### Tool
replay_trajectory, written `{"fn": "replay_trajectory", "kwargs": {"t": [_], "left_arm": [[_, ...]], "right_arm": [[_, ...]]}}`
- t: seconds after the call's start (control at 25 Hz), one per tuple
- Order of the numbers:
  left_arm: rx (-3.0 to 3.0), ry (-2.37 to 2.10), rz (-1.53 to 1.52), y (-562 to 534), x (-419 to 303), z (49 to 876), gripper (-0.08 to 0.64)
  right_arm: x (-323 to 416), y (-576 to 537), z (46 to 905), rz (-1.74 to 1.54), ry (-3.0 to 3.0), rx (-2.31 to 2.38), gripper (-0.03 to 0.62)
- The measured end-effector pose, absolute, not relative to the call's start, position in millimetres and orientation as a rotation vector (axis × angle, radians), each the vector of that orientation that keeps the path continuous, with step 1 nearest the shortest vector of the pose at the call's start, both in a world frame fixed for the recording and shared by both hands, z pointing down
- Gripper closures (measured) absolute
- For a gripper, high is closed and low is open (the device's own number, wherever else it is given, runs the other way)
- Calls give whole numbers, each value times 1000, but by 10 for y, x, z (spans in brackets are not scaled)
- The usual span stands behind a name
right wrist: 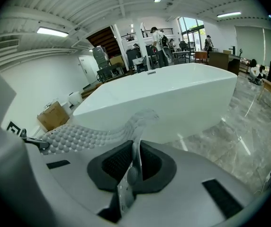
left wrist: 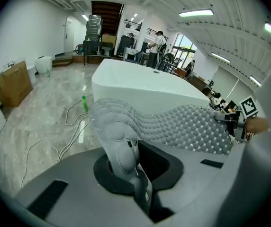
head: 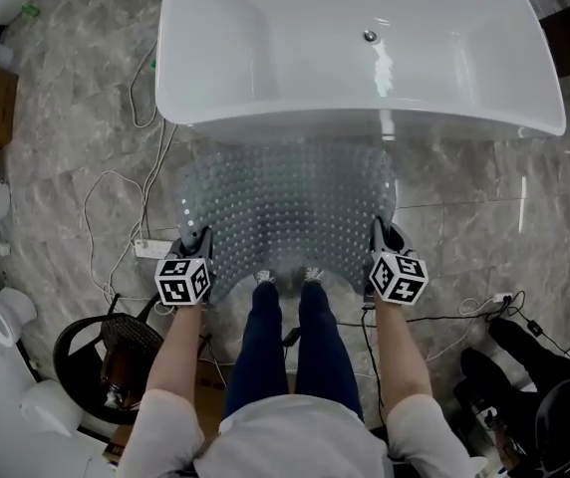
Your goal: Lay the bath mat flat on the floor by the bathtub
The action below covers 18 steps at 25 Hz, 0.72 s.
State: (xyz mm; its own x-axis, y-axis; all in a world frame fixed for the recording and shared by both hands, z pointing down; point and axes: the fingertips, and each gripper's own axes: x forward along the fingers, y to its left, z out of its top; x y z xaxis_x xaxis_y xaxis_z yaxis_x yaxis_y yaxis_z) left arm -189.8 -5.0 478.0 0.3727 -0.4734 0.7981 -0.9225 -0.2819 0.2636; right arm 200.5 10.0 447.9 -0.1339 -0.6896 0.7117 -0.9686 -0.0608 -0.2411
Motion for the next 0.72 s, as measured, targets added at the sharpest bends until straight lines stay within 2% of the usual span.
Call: {"fn": "replay_trajectory", "kwargs": {"t": [0.72], "left_arm": [[1838,-1174,858,-171,-1770,6192,515]], "right_arm": [[2099,-77,5976,1056,-1770,1693,552]]}}
